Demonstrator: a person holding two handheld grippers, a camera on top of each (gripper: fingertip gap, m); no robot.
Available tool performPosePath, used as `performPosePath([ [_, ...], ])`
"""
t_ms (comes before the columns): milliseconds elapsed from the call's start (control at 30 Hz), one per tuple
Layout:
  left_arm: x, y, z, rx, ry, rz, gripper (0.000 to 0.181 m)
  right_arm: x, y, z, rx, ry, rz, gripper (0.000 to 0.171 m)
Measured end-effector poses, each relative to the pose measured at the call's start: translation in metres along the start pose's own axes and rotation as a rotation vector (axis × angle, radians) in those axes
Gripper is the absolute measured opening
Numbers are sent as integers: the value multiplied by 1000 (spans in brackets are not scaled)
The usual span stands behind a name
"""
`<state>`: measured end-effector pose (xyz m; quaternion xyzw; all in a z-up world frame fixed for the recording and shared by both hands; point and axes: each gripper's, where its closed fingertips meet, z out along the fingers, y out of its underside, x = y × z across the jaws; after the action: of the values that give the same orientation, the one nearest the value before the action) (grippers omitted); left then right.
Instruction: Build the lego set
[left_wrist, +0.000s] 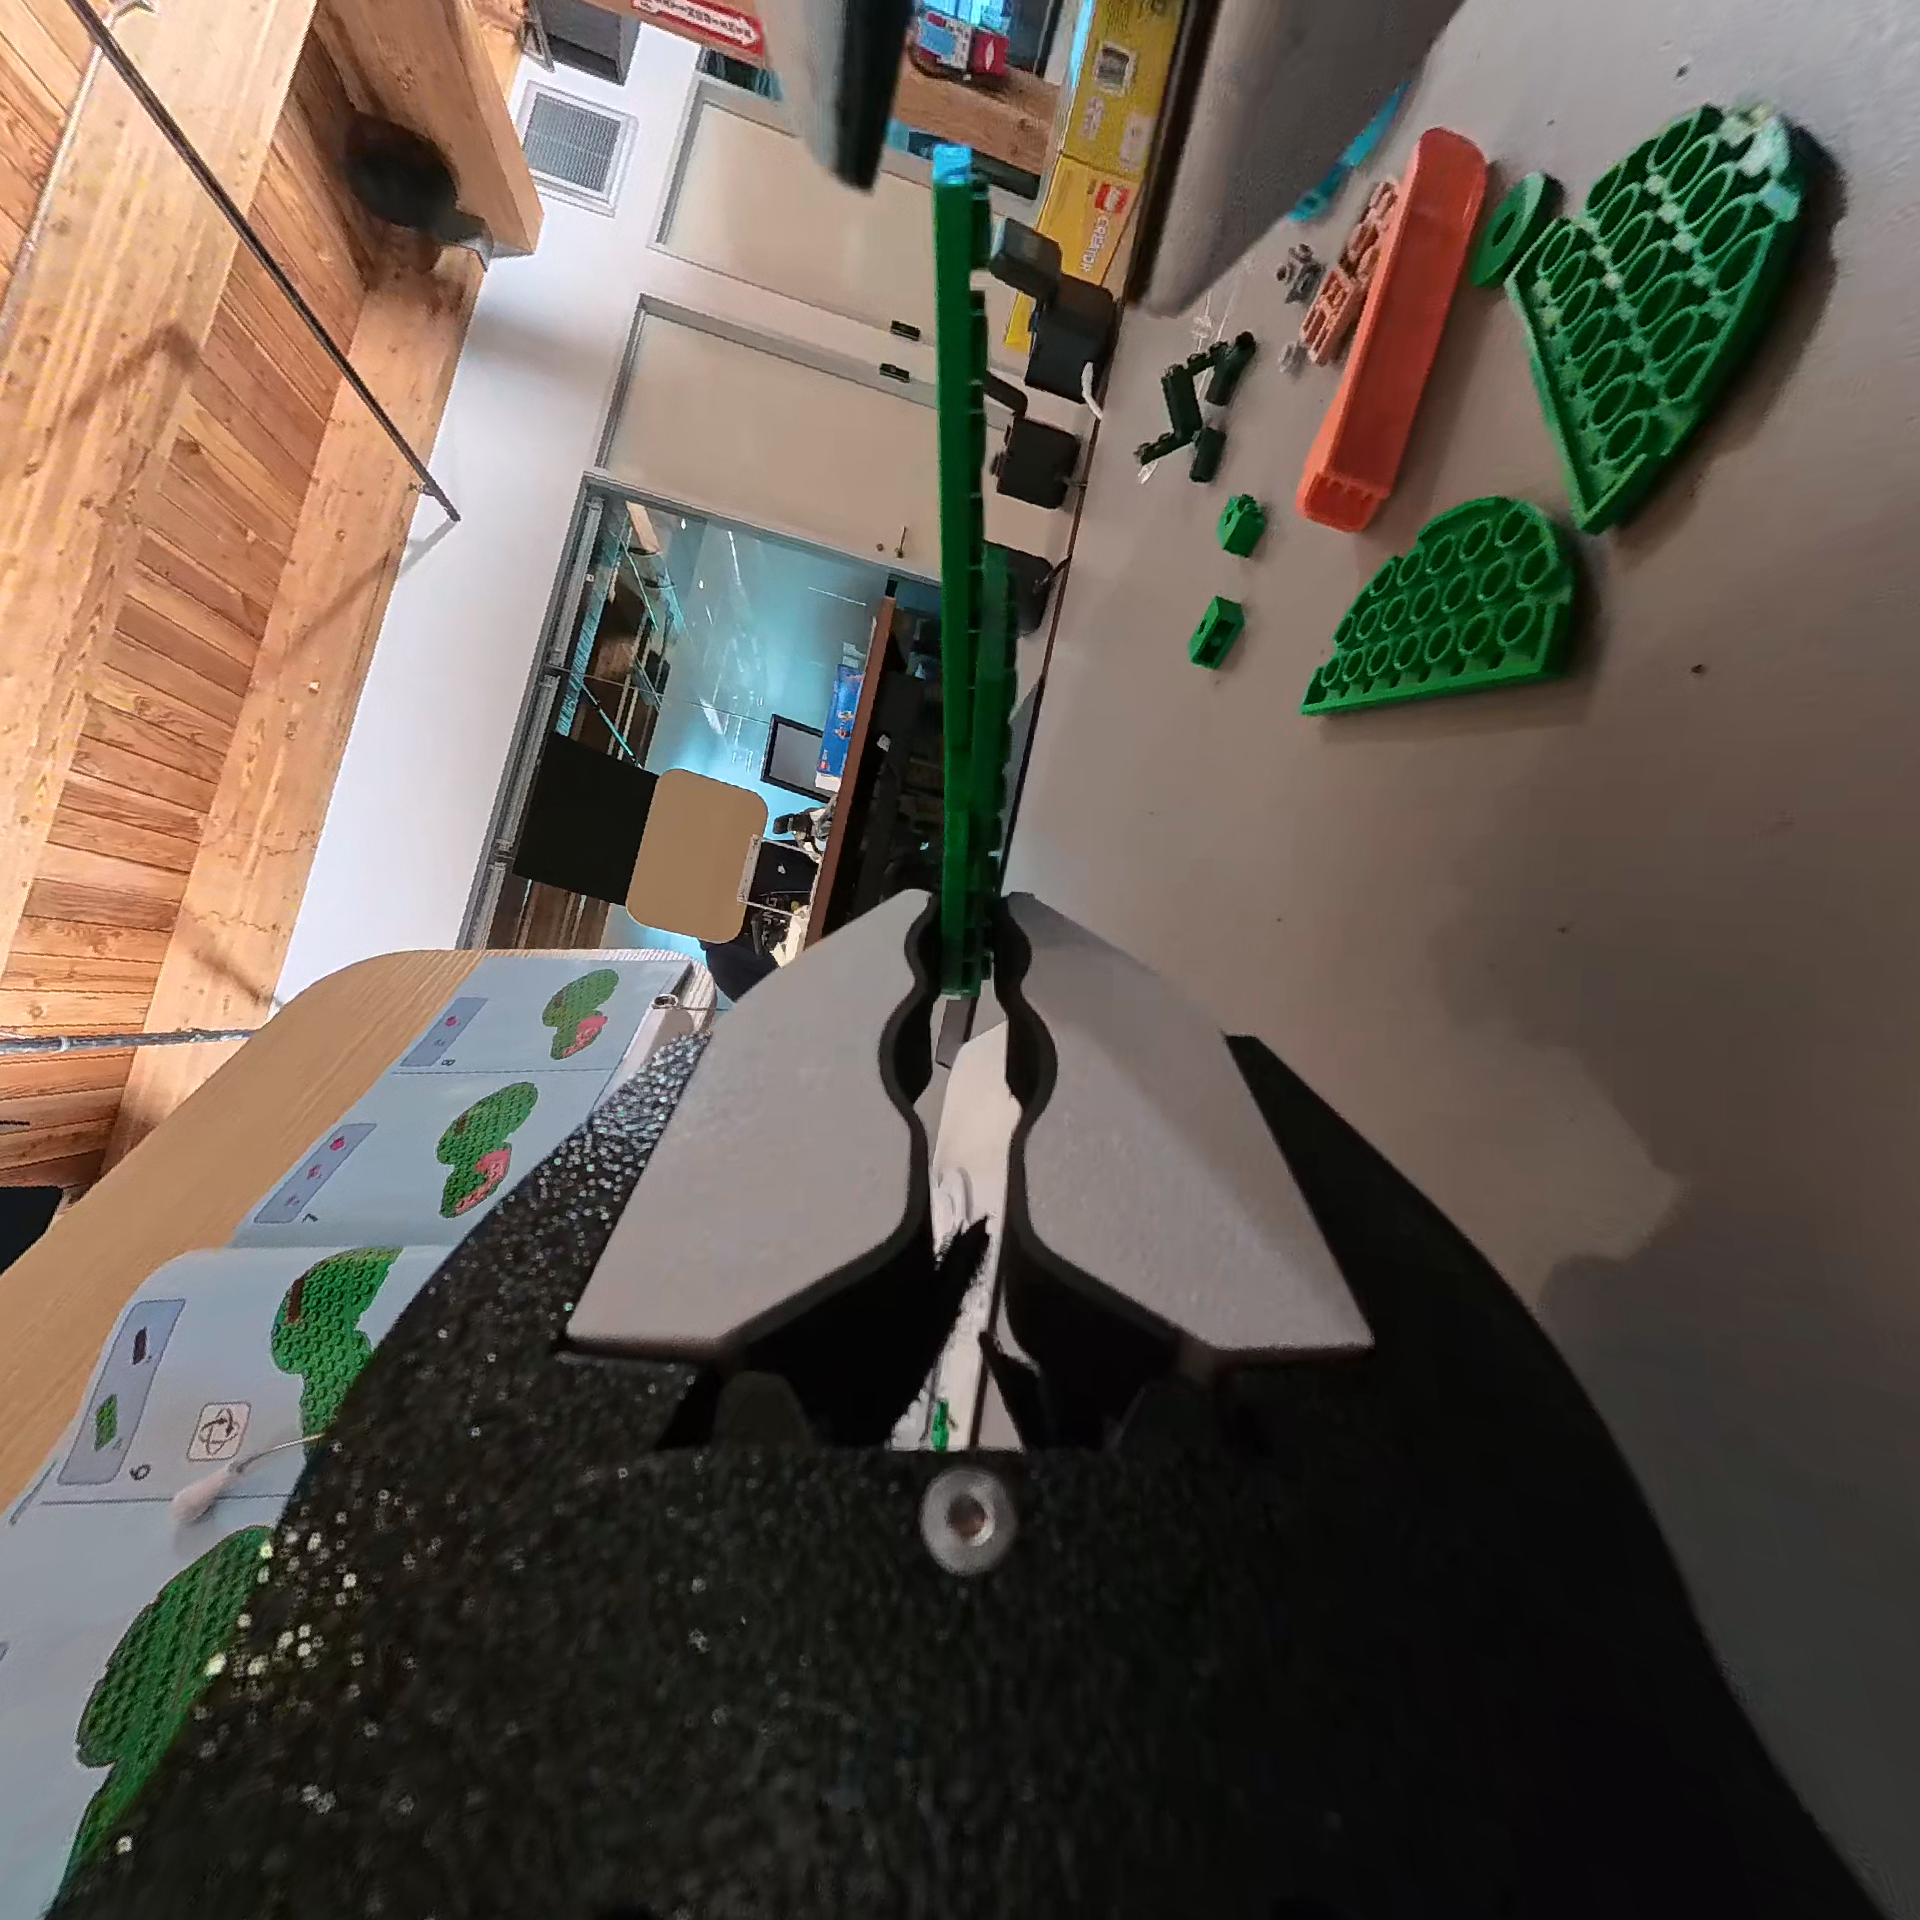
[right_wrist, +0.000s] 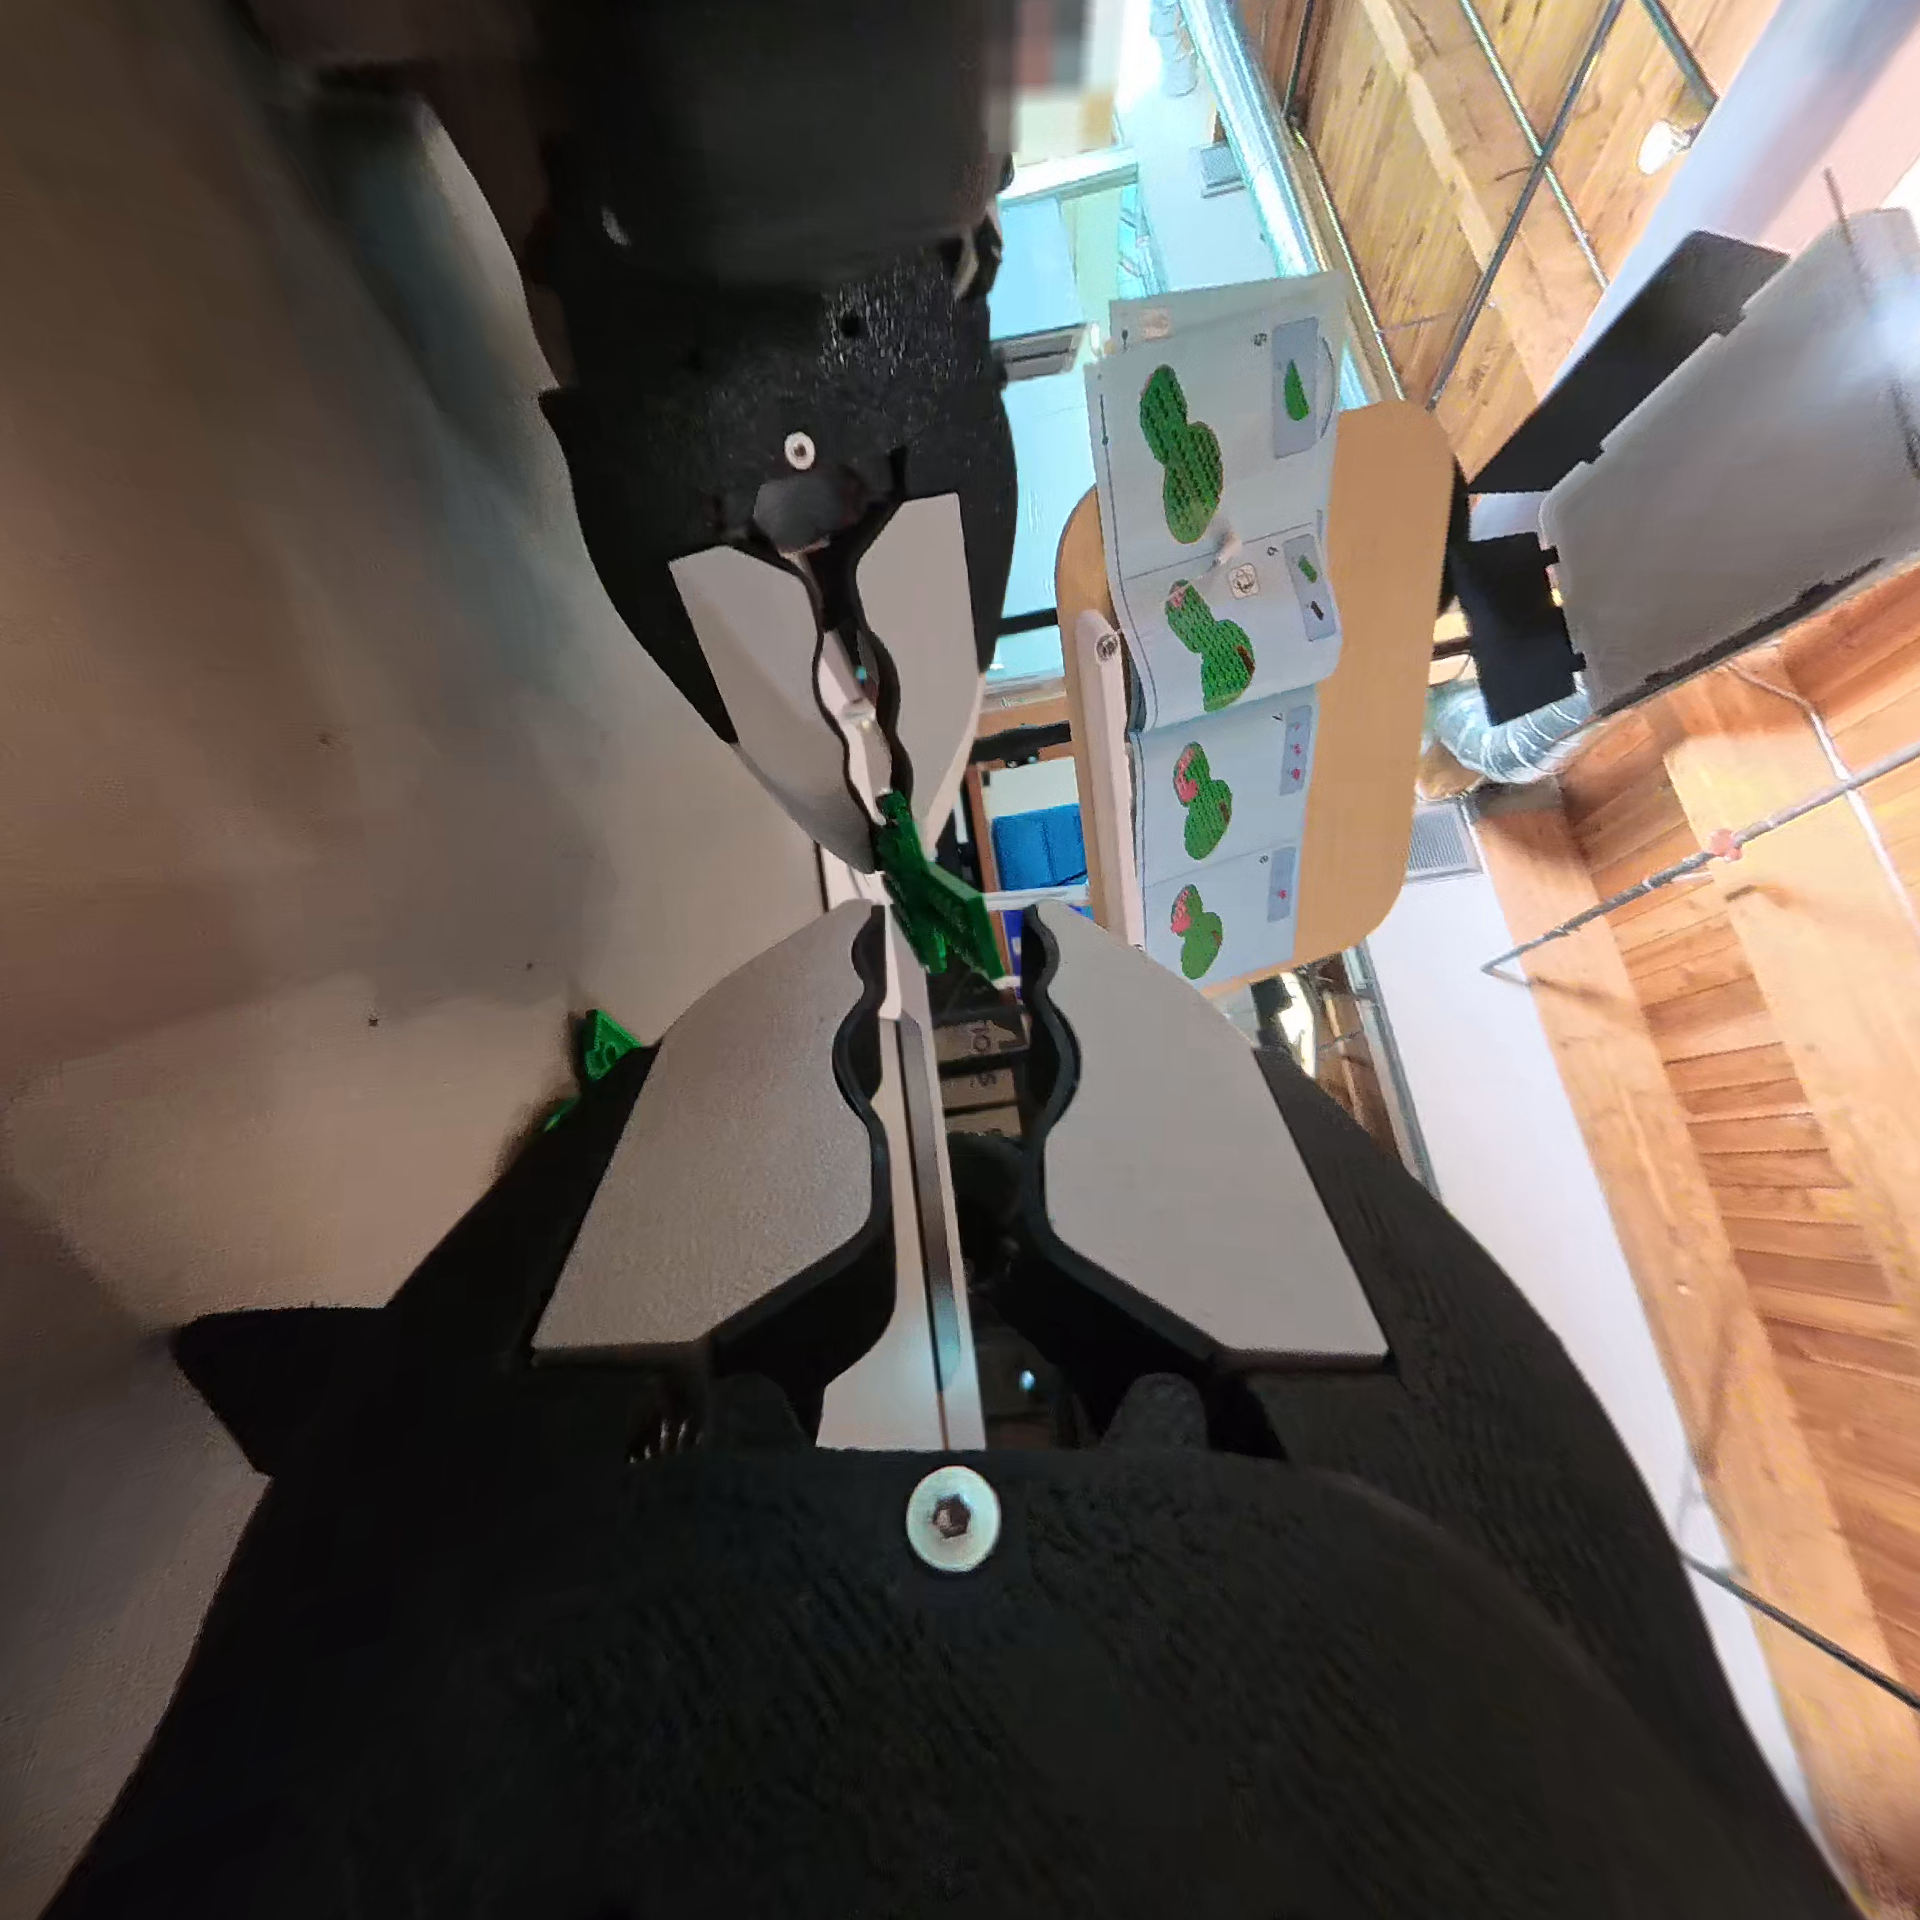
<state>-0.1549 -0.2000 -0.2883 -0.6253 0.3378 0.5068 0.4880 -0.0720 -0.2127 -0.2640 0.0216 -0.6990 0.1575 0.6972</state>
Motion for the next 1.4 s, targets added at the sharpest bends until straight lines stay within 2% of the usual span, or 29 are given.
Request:
performPosePath([
  [100, 0, -3, -1, 19, 1, -7, 8, 5, 5, 3, -39, 60, -39, 7],
  [167, -13, -6, -2, 42, -74, -54, 12, 5, 4, 2, -26, 62, -29, 5],
  [233, -29, -8, -6, 62, -142, -150, 34, 11, 4, 0, -14, 83, 16, 3],
  [300, -34, -4, -6, 46, -138, -247, 57, 19, 4, -2, -9, 120, 25, 3],
  [367, -30, 7, -1, -2, -94, -330, 65, 24, 5, -4, -9, 147, 10, 3],
  [433, -24, 17, 3, -38, -58, -395, 65, 26, 7, -5, -15, 162, 1, 3],
  [567, -24, 27, 4, -64, -52, -486, 49, 27, 10, -6, -18, 175, -5, 3],
  [700, -30, 30, 2, -65, -92, -468, 41, 32, 10, -7, -6, 193, 32, 3],
  [1400, -27, 28, 3, -56, -86, -466, 40, 26, 17, -3, -23, 163, 56, 4],
])
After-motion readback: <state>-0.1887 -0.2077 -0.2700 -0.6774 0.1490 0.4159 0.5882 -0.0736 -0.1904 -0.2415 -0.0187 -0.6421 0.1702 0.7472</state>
